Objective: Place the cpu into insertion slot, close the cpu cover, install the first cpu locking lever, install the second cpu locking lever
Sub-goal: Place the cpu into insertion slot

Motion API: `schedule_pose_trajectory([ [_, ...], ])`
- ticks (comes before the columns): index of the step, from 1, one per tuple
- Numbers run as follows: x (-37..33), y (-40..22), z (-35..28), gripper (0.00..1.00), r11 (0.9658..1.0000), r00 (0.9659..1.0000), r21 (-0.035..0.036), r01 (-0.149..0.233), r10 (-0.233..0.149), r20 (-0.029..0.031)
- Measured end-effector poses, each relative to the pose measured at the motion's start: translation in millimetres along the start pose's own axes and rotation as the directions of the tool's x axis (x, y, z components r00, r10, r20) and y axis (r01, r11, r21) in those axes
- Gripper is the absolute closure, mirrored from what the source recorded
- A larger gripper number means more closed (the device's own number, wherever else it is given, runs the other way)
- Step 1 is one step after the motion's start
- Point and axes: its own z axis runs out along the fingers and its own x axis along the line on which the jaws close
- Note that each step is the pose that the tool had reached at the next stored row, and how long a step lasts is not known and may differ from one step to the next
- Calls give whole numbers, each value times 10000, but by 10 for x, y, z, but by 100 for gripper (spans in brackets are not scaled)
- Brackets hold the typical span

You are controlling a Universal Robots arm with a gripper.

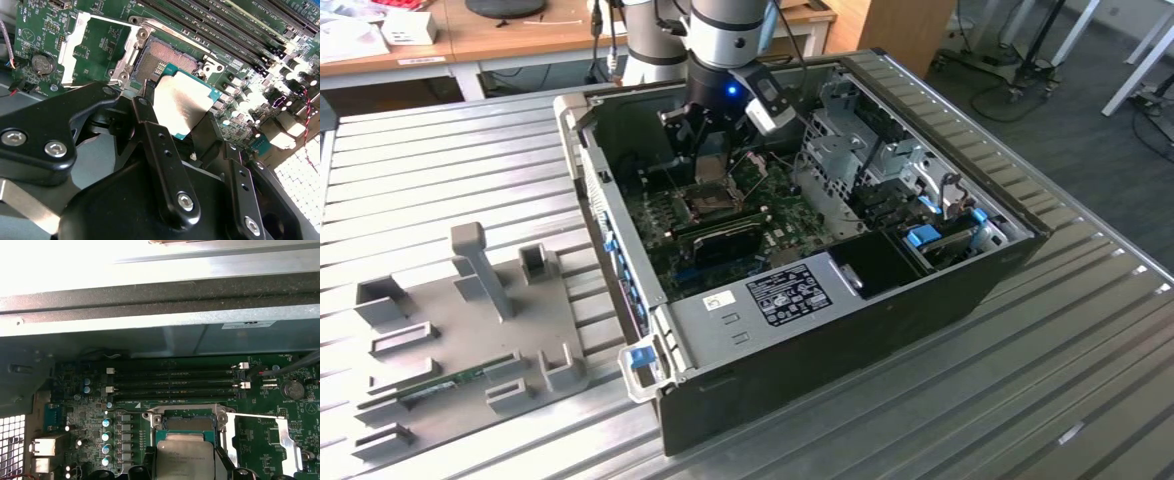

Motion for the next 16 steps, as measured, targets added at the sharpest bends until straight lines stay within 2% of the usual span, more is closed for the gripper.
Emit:
schedule_pose_trajectory([
  [6, 0, 0, 0, 46, 10000, 10000, 0, -27, 27, 2],
  [10, 0, 0, 3, 46, 9991, 9991, -7, -426, 426, 39],
  [16, 0, 0, 3, 46, 9989, 9989, -9, -461, 461, 43],
])
